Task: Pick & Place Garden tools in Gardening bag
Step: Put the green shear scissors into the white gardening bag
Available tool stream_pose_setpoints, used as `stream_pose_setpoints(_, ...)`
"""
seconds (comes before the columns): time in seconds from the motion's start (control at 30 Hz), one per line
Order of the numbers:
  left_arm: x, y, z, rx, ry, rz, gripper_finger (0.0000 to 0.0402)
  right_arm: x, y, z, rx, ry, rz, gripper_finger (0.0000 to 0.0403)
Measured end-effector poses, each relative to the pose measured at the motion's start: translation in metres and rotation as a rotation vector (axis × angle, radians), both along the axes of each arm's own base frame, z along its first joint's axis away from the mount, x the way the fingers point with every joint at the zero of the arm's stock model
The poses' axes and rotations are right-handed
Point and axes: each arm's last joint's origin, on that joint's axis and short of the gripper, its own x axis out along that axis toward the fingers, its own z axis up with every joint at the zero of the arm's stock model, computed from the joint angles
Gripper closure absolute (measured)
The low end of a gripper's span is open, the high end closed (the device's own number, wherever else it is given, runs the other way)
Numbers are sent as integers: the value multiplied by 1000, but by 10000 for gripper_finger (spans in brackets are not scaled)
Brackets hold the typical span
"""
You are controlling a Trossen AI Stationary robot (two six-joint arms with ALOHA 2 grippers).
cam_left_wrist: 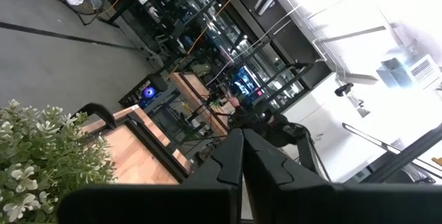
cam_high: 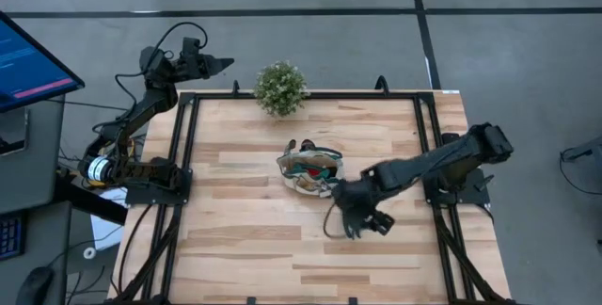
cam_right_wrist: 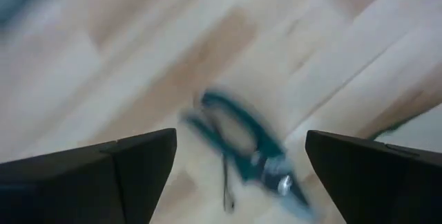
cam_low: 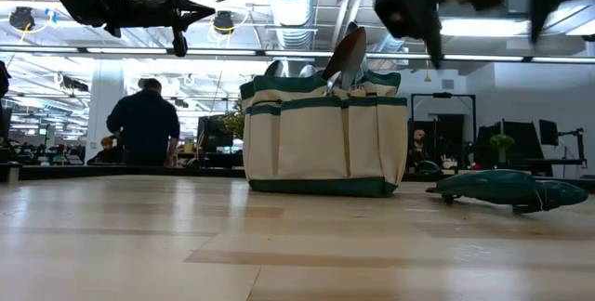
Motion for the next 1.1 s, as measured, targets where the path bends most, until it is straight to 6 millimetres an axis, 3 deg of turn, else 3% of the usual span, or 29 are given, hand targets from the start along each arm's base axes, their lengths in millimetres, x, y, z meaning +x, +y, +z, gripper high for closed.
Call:
stream_pose_setpoints(0.3,1,-1,1,-10,-8,3,394,18,19,-76,-363,159,156,88)
stream_pose_setpoints(0.47,0,-3,2,-23,-11,-6,394,21,19,-100,-517,208,225,88)
stream_pose_setpoints(0.67,-1,-5,4,-17,-14,-7,394,20,22,-102,-516,229,238,88)
stream_pose_setpoints(0.97,-1,-5,4,-18,-14,-7,394,29,41,-82,-440,167,270,88)
stream_pose_setpoints(1.1,-1,-5,4,-26,-14,-9,394,32,47,-82,-409,129,275,88)
